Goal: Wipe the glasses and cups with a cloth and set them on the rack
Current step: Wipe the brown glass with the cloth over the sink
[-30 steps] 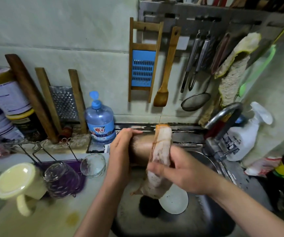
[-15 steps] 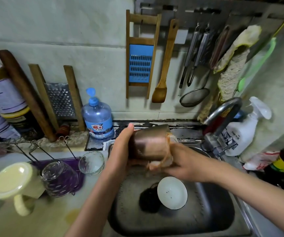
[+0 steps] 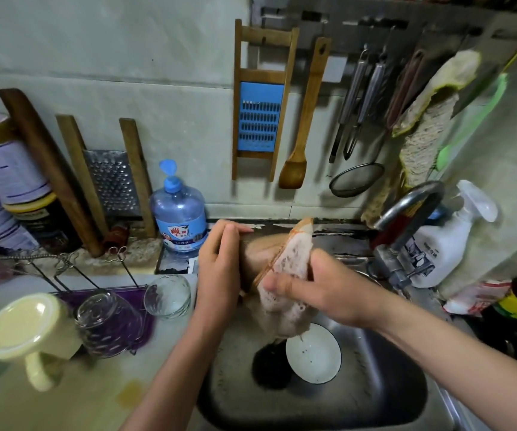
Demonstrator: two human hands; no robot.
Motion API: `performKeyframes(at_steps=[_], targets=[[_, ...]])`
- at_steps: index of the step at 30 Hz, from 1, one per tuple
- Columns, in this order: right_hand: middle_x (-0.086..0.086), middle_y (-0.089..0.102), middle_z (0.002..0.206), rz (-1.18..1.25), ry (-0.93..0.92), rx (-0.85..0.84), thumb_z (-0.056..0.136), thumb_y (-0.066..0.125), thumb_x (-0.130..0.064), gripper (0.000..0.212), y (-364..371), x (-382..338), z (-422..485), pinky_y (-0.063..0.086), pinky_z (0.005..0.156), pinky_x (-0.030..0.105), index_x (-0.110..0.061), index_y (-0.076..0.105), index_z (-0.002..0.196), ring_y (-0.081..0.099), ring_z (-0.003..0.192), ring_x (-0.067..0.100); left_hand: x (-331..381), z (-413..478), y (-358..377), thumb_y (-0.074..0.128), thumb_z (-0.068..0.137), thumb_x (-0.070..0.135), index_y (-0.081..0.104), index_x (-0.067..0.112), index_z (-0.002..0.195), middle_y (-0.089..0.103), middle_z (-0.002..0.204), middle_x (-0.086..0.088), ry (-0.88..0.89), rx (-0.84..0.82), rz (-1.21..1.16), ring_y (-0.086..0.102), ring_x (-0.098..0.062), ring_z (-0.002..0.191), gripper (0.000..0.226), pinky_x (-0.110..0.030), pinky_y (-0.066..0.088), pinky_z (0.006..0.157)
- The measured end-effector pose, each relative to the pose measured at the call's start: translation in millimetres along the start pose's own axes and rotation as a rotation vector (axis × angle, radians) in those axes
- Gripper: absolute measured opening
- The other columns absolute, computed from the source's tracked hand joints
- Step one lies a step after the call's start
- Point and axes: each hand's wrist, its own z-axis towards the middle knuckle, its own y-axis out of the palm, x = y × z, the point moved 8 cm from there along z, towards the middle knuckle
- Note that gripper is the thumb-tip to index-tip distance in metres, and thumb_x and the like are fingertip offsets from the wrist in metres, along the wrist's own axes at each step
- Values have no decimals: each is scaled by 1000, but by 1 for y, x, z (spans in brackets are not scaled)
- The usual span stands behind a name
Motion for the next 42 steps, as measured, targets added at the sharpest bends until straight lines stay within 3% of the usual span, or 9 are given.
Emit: performKeyframes(at_steps=[9, 13, 16, 20, 26, 31, 35, 40, 42], targets=[[15, 69, 96, -1114, -544, 50, 93, 49, -20, 30, -10, -5, -8, 44, 86, 26, 0, 72, 97, 59, 91, 22, -16, -6, 20, 44, 98, 26, 56, 17, 81, 65, 57, 5, -551, -289, -256, 66, -9, 55, 23, -31, 56, 46], [11, 69, 83, -863, -511, 86, 98, 43, -46, 56, -10, -22, -13, 51, 75, 38, 1, 71, 86, 62, 78, 24, -13, 9, 14, 47, 82, 74, 57, 16, 97, 67, 90, -4, -311, -346, -162, 65, -23, 98, 60, -21, 57, 62], [10, 70, 83, -444, -311, 145, 91, 58, -43, 42, -22, -21, -12, 54, 77, 40, -4, 69, 86, 66, 80, 21, 1, -9, 12, 47, 91, 49, 46, 28, 130, 60, 118, 18, -50, -301, -162, 57, -11, 118, 45, -25, 50, 90], [9, 69, 80, -145, -275, 141, 88, 59, -15, 14, -11, -26, -9, 50, 76, 25, -4, 66, 82, 61, 78, 12, 29, -9, 4, 44, 94, 31, 57, 12, 111, 64, 111, 5, 204, -47, -109, 57, -8, 105, 29, -20, 42, 92], [-26, 69, 81, -319, -320, 126, 87, 69, -12, 9, -2, -13, -2, 49, 81, 13, -20, 66, 89, 63, 84, -8, 14, 2, 2, 47, 86, 22, 63, 6, 88, 62, 76, 15, -49, 26, -220, 55, 1, 74, 23, -12, 43, 67], [4, 70, 82, -1149, -740, 11, 73, 72, -3, 12, 8, -13, -3, 47, 73, 18, -11, 68, 82, 59, 80, 15, -10, 1, 4, 52, 89, 20, 63, 18, 77, 63, 73, 3, -420, -42, -330, 58, -15, 77, 16, -28, 48, 63], [12, 68, 101, -1106, -777, -14, 96, 54, -16, 21, 7, -32, -1, 46, 88, 31, -4, 71, 98, 58, 96, 23, -17, -3, 9, 52, 95, 30, 60, 18, 81, 67, 68, 0, -631, -89, -416, 64, -15, 69, 20, -33, 54, 61], [4, 69, 86, -568, -414, -1, 94, 55, -42, 53, -10, -36, 3, 49, 78, 27, 8, 68, 86, 60, 85, 3, 12, 3, 1, 49, 87, 53, 58, 28, 106, 62, 104, 3, -66, -171, -193, 58, -14, 99, 33, -36, 48, 89], [-7, 70, 85, -326, -295, 10, 92, 58, -32, 29, -20, -32, 7, 50, 79, 18, -5, 69, 93, 63, 87, 1, 23, 1, 1, 45, 92, 42, 55, 24, 112, 61, 113, -2, 132, -134, -112, 57, -11, 106, 29, -26, 43, 95]])
